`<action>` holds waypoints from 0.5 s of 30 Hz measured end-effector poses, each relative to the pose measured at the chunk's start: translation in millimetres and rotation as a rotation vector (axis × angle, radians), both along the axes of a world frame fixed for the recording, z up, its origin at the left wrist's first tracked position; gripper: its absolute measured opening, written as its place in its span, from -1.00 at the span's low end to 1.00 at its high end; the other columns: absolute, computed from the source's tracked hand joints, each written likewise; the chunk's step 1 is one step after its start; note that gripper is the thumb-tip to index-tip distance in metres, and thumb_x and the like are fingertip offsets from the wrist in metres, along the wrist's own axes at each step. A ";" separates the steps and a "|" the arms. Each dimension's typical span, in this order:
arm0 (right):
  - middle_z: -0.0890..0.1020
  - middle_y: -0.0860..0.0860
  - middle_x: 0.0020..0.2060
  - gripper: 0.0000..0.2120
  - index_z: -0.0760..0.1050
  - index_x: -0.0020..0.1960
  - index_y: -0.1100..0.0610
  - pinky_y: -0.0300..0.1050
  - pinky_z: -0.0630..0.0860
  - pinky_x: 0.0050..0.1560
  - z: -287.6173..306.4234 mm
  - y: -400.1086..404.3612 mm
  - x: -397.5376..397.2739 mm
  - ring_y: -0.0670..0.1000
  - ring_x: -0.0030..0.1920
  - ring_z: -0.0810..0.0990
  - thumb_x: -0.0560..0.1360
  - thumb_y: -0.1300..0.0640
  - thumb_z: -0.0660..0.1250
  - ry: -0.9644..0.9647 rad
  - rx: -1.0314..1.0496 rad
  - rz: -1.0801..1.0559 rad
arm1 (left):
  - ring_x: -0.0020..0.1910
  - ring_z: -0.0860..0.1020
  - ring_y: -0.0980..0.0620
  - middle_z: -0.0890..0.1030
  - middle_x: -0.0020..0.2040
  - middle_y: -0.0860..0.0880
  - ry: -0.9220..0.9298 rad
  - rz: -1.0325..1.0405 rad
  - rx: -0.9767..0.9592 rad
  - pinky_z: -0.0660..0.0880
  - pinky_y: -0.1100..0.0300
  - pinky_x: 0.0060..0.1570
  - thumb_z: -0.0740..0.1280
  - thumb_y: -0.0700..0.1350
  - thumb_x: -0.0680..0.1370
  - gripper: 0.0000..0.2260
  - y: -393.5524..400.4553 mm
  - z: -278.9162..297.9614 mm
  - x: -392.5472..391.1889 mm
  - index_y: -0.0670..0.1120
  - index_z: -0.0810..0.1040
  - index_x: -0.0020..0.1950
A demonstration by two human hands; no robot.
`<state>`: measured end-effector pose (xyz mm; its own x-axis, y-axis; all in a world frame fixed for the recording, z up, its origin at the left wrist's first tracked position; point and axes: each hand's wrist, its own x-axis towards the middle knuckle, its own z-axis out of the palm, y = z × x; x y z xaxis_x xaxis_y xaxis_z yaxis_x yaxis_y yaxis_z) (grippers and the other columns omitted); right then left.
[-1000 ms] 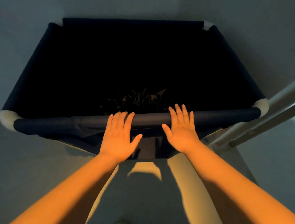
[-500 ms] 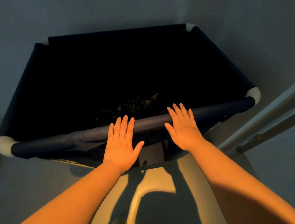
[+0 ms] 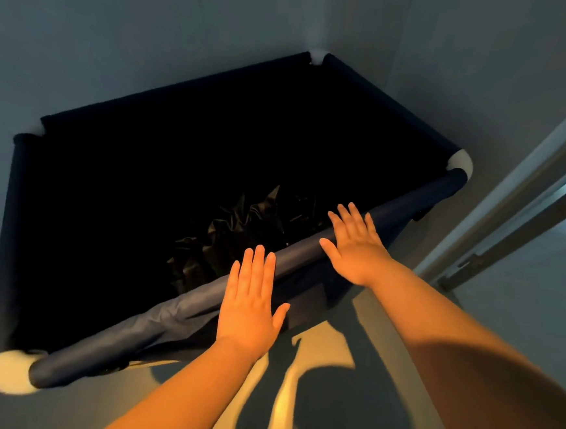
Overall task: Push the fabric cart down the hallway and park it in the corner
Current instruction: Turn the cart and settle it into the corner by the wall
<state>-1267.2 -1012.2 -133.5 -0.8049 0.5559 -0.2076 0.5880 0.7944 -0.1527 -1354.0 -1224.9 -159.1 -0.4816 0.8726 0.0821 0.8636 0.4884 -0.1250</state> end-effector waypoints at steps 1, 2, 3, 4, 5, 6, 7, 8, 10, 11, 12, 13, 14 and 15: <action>-0.23 0.04 0.52 -0.40 -0.24 0.50 0.08 0.02 -0.39 0.43 0.2 7.2 4.5 0.00 0.46 -0.39 0.57 -0.17 -0.18 0.000 -0.002 -0.001 | 0.46 -0.34 -0.19 -0.39 0.46 -0.23 -0.002 -0.007 0.002 -0.35 -0.10 0.42 -0.13 0.26 0.53 -0.26 7.2 0.1 4.7 -0.21 -0.39 0.44; -0.22 0.04 0.52 -0.40 -0.23 0.50 0.08 0.02 -0.39 0.43 0.5 14.4 8.7 0.00 0.46 -0.39 0.57 -0.18 -0.18 0.000 -0.004 -0.004 | 0.46 -0.34 -0.19 -0.39 0.46 -0.23 -0.005 -0.011 0.006 -0.35 -0.10 0.42 -0.13 0.26 0.53 -0.26 14.8 0.5 8.9 -0.21 -0.38 0.44; -0.22 0.04 0.52 -0.39 -0.22 0.50 0.08 0.03 -0.38 0.44 1.0 21.6 12.6 0.00 0.46 -0.39 0.57 -0.18 -0.18 -0.002 -0.007 -0.012 | 0.46 -0.34 -0.19 -0.37 0.46 -0.24 -0.006 -0.013 0.008 -0.35 -0.11 0.42 -0.13 0.26 0.53 -0.26 22.9 0.4 12.7 -0.22 -0.37 0.44; -0.22 0.04 0.52 -0.39 -0.22 0.50 0.08 0.04 -0.38 0.44 2.2 29.7 15.4 0.00 0.46 -0.39 0.57 -0.18 -0.18 -0.007 -0.010 -0.029 | 0.46 -0.33 -0.20 -0.35 0.47 -0.24 0.000 -0.015 0.004 -0.33 -0.11 0.41 -0.12 0.26 0.53 -0.25 32.6 -0.2 15.7 -0.22 -0.37 0.44; -0.22 0.04 0.52 -0.39 -0.22 0.50 0.09 0.05 -0.37 0.44 3.6 38.7 16.9 0.00 0.46 -0.38 0.57 -0.19 -0.18 -0.018 -0.017 -0.053 | 0.45 -0.31 -0.20 -0.32 0.47 -0.24 0.002 -0.021 -0.001 -0.31 -0.10 0.41 -0.09 0.27 0.54 -0.24 43.2 -0.6 18.1 -0.22 -0.37 0.44; -0.22 0.04 0.52 -0.38 -0.22 0.50 0.10 0.05 -0.37 0.43 4.4 47.4 17.6 0.00 0.46 -0.38 0.57 -0.19 -0.17 -0.035 -0.028 -0.078 | 0.45 -0.28 -0.20 -0.28 0.47 -0.25 -0.006 -0.032 -0.006 -0.27 -0.10 0.40 -0.06 0.27 0.54 -0.23 53.2 -0.6 20.3 -0.21 -0.36 0.44; -0.22 0.05 0.52 -0.38 -0.22 0.50 0.10 0.05 -0.37 0.43 4.7 55.9 18.9 0.01 0.47 -0.38 0.57 -0.19 -0.17 -0.055 -0.039 -0.103 | 0.45 -0.25 -0.20 -0.23 0.48 -0.23 -0.013 -0.047 -0.012 -0.23 -0.09 0.40 -0.03 0.28 0.53 -0.22 62.6 -0.4 23.1 -0.19 -0.34 0.44; -0.23 0.05 0.52 -0.38 -0.22 0.50 0.11 0.06 -0.36 0.43 3.8 65.3 20.9 0.01 0.47 -0.38 0.57 -0.19 -0.17 -0.069 -0.044 -0.126 | 0.46 -0.18 -0.19 -0.17 0.49 -0.21 -0.010 -0.061 -0.021 -0.17 -0.08 0.41 0.00 0.30 0.52 -0.22 72.6 0.9 26.1 -0.17 -0.30 0.45; -0.24 0.05 0.52 -0.37 -0.23 0.50 0.11 0.07 -0.36 0.43 0.8 86.0 25.3 0.02 0.47 -0.38 0.56 -0.20 -0.17 -0.074 -0.045 -0.165 | 0.47 0.05 -0.16 0.07 0.50 -0.14 -0.006 -0.070 -0.039 0.06 -0.04 0.42 0.06 0.34 0.47 -0.24 94.0 6.3 30.7 -0.10 -0.08 0.48; -0.24 0.04 0.52 -0.36 -0.23 0.50 0.11 0.07 -0.36 0.43 -0.5 97.2 28.5 0.02 0.46 -0.39 0.56 -0.21 -0.18 -0.071 -0.040 -0.180 | 0.46 0.12 -0.14 0.14 0.49 -0.12 -0.001 -0.073 -0.031 0.12 -0.02 0.41 0.08 0.35 0.46 -0.25 104.8 7.8 33.7 -0.09 0.00 0.47; -0.24 0.04 0.52 -0.36 -0.24 0.50 0.10 0.07 -0.35 0.43 -1.9 108.3 31.8 0.02 0.47 -0.38 0.56 -0.21 -0.18 -0.066 -0.032 -0.194 | 0.47 0.09 -0.14 0.11 0.50 -0.12 0.013 -0.077 -0.030 0.09 -0.02 0.41 0.07 0.35 0.46 -0.25 115.4 7.0 37.2 -0.10 0.00 0.48; -0.24 0.04 0.52 -0.36 -0.23 0.50 0.10 0.08 -0.35 0.43 -2.6 119.1 34.9 0.01 0.47 -0.38 0.56 -0.21 -0.18 -0.063 -0.027 -0.207 | 0.48 -0.01 -0.15 0.02 0.51 -0.14 0.026 -0.083 -0.033 0.00 -0.05 0.42 0.04 0.33 0.48 -0.24 126.3 4.7 40.7 -0.14 -0.05 0.49; -0.24 0.04 0.52 -0.36 -0.23 0.50 0.10 0.09 -0.35 0.43 -2.8 128.6 36.6 0.01 0.47 -0.38 0.55 -0.21 -0.17 -0.062 -0.027 -0.216 | 0.48 -0.09 -0.16 -0.08 0.51 -0.16 0.032 -0.080 -0.040 -0.10 -0.08 0.43 0.00 0.32 0.50 -0.23 136.5 3.0 43.4 -0.16 -0.13 0.49; -0.23 0.03 0.52 -0.35 -0.23 0.50 0.09 0.10 -0.35 0.43 -3.4 136.5 36.6 0.01 0.47 -0.37 0.55 -0.22 -0.17 -0.057 -0.025 -0.218 | 0.48 -0.13 -0.18 -0.12 0.50 -0.18 0.039 -0.059 -0.035 -0.17 -0.11 0.43 -0.02 0.31 0.51 -0.23 144.7 1.1 44.2 -0.18 -0.20 0.49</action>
